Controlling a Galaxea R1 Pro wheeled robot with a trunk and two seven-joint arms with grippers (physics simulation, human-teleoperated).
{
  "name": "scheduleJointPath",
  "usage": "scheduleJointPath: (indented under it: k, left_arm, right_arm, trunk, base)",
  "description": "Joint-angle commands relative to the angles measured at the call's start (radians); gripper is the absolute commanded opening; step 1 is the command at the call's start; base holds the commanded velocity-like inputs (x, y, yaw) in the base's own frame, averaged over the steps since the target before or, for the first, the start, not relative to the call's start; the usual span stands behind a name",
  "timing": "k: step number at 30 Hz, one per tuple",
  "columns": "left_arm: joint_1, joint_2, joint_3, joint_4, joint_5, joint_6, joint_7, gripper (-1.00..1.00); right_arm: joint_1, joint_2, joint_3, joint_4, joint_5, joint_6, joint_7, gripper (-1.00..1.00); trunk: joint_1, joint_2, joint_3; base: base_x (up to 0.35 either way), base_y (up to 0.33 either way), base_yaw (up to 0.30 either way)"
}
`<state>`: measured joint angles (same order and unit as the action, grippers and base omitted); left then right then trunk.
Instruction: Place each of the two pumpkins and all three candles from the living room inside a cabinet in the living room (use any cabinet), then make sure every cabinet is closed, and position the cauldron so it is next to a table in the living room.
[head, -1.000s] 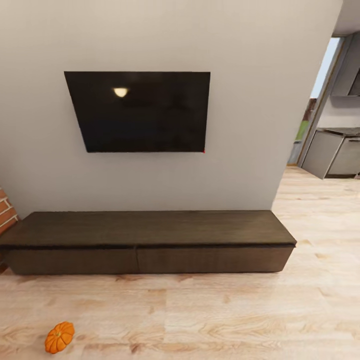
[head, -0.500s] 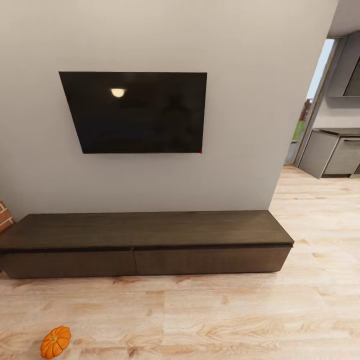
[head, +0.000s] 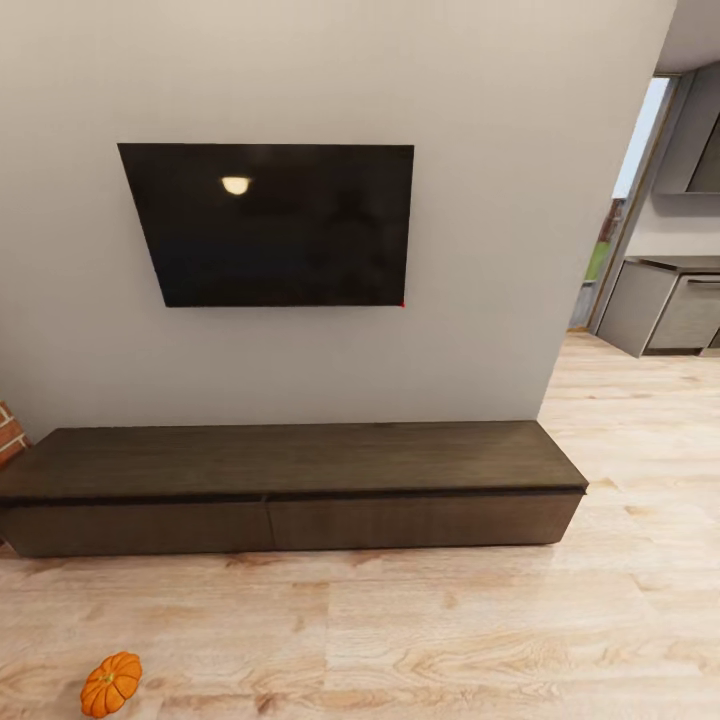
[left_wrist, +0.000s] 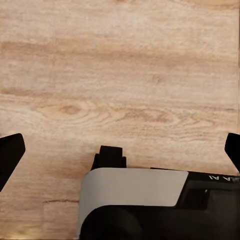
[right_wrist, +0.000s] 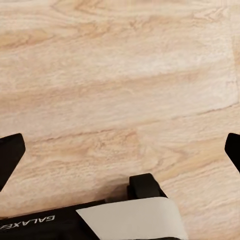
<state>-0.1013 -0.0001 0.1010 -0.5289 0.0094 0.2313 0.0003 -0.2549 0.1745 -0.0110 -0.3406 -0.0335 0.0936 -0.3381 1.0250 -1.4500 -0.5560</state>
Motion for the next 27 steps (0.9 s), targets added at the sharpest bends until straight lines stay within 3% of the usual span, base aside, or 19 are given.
scheduleJointPath:
  k: [1,4,6,9,15,17,20,23,27]
  left_arm:
    - [0.000,0.000,0.001,-0.035,0.001,0.057,-0.012,1.00]
    - [0.000,0.002,0.003,-0.158,0.027,0.218,-0.062,1.00]
    - [0.000,0.005,0.016,-0.265,0.057,0.361,-0.103,1.00]
    - [0.000,0.015,0.040,-0.397,0.076,0.509,-0.128,1.00]
    - [0.000,0.015,0.061,-0.615,0.086,0.706,-0.140,1.00]
    - [0.000,0.014,0.063,-0.678,0.088,0.749,-0.142,1.00]
    - [0.000,0.011,0.063,-0.724,0.091,0.775,-0.143,1.00]
    - [0.000,0.010,0.060,-0.739,0.110,0.789,-0.143,1.00]
    - [0.000,-0.015,0.036,-0.744,0.140,0.799,-0.142,1.00]
  right_arm:
    - [-0.001,0.000,-0.003,-0.001,-0.003,-0.001,0.040,1.00]
    - [-0.007,0.000,-0.029,-0.002,-0.006,0.001,0.144,1.00]
    - [-0.012,0.000,-0.074,-0.003,-0.007,0.002,0.206,1.00]
    - [-0.016,0.000,-0.139,-0.006,-0.008,0.003,0.252,1.00]
    - [-0.018,0.000,-0.247,-0.117,-0.030,0.057,0.322,1.00]
    - [-0.018,0.000,-0.271,-0.175,-0.068,0.111,0.347,1.00]
    - [-0.018,0.000,-0.285,-0.244,-0.164,0.155,0.383,1.00]
    - [-0.018,-0.007,-0.289,-0.276,-0.278,0.167,0.402,1.00]
    - [-0.018,-0.014,-0.291,-0.287,-0.358,0.167,0.407,1.00]
  trunk:
    - [0.000,0.000,0.000]
    - [0.000,0.000,0.000]
    - [0.004,-0.007,-0.003]
    - [0.015,-0.028,-0.013]
    - [0.038,-0.070,-0.031]
    - [0.046,-0.084,-0.038]
    - [0.058,-0.105,-0.047]
    - [0.069,-0.126,-0.056]
    - [0.084,-0.154,-0.069]
  base:
    - [0.000,0.000,0.000]
    - [0.000,0.000,0.000]
    - [0.000,0.000,0.000]
    - [0.000,0.000,0.000]
    - [0.000,0.000,0.000]
    - [0.000,0.000,0.000]
    - [0.000,0.000,0.000]
    - [0.000,0.000,0.000]
    - [0.000,0.000,0.000]
